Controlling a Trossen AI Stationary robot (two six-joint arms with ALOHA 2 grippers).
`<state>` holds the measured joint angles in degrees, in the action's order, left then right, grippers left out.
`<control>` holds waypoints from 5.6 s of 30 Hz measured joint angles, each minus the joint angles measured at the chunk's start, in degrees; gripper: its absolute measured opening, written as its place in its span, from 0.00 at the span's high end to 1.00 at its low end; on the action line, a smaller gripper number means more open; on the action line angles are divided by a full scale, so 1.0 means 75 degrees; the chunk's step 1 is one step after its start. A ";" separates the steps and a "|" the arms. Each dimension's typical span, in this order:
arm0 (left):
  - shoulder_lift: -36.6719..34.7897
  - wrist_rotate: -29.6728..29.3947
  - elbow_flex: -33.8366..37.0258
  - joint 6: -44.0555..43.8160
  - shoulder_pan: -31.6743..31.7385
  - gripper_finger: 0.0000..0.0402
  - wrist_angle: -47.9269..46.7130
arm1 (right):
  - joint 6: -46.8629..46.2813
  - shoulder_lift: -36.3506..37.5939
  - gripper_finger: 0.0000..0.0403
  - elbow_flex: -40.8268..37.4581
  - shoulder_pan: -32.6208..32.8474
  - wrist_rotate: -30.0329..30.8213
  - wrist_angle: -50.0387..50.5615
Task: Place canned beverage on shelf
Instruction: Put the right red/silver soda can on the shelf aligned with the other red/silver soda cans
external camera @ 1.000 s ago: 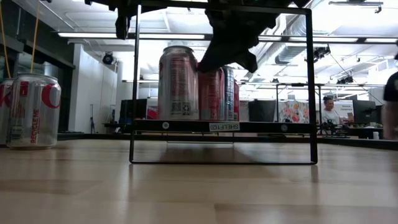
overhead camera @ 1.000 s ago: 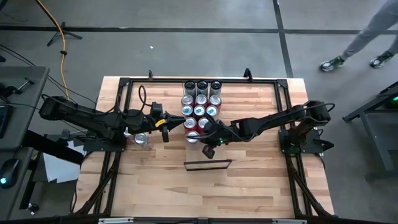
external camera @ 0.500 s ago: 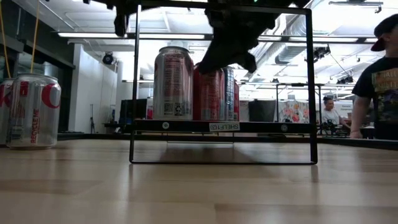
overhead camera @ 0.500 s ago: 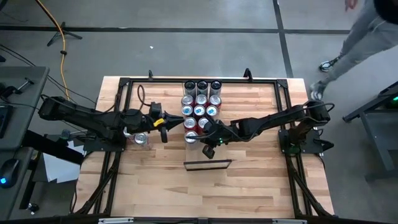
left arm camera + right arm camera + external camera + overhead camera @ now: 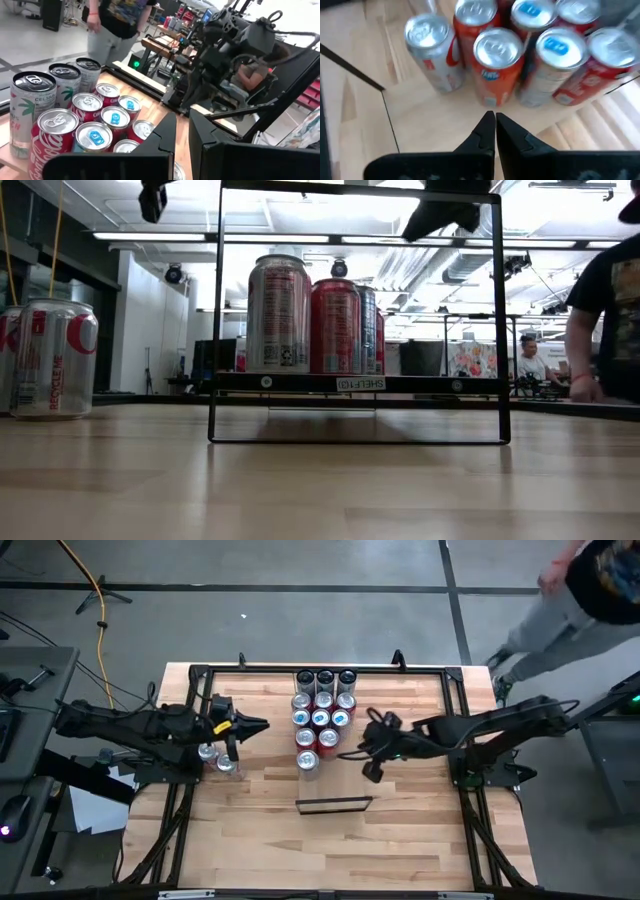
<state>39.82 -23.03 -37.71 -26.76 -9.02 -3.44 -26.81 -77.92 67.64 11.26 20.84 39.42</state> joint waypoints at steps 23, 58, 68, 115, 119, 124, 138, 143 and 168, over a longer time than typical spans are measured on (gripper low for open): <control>0.0154 -0.0111 0.0067 0.0361 -0.0009 1.00 -0.0131 | -0.0319 0.2959 1.00 -0.3334 -0.0106 -0.1066 -0.5251; 0.0162 0.0035 -0.0248 0.1419 0.0001 0.80 -0.0302 | -0.0021 0.3099 1.00 -0.3416 -0.0104 -0.0627 -0.5569; 0.0169 0.0050 -0.1234 0.1131 0.0009 0.32 -0.2018 | -0.0041 0.3096 1.00 -0.3413 -0.0104 -0.0623 -0.5505; 0.3997 0.2249 -0.2265 0.1859 0.0001 0.06 -1.0208 | -0.0247 0.3096 1.00 -0.3410 -0.0104 -0.0314 -0.4937; 0.3997 0.2205 -0.2003 0.1998 0.0001 0.06 -0.9839 | -0.0377 0.3096 1.00 -0.3410 -0.0104 -0.0311 -0.4935; 0.4000 0.2207 -0.1719 0.2052 0.0001 0.06 -0.9446 | -0.0392 0.3096 1.00 -0.3410 -0.0104 -0.0309 -0.4931; 0.4003 0.2641 -0.1343 0.1862 -0.0003 0.11 -0.8668 | -0.0403 0.3096 1.00 -0.3410 -0.0104 -0.0308 -0.4888; 0.4003 0.2638 -0.1343 0.1860 0.0001 0.18 -0.8704 | -0.0425 0.3096 1.00 -0.3410 -0.0104 -0.0308 -0.4793; 0.3995 0.2810 -0.1364 0.1869 0.0001 0.42 -0.8740 | -0.0772 0.3096 1.00 -0.3410 -0.0104 0.0026 -0.4531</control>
<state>69.78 -1.96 -47.94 -12.75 -9.02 -68.99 -32.60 -54.70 42.06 10.48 21.03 5.43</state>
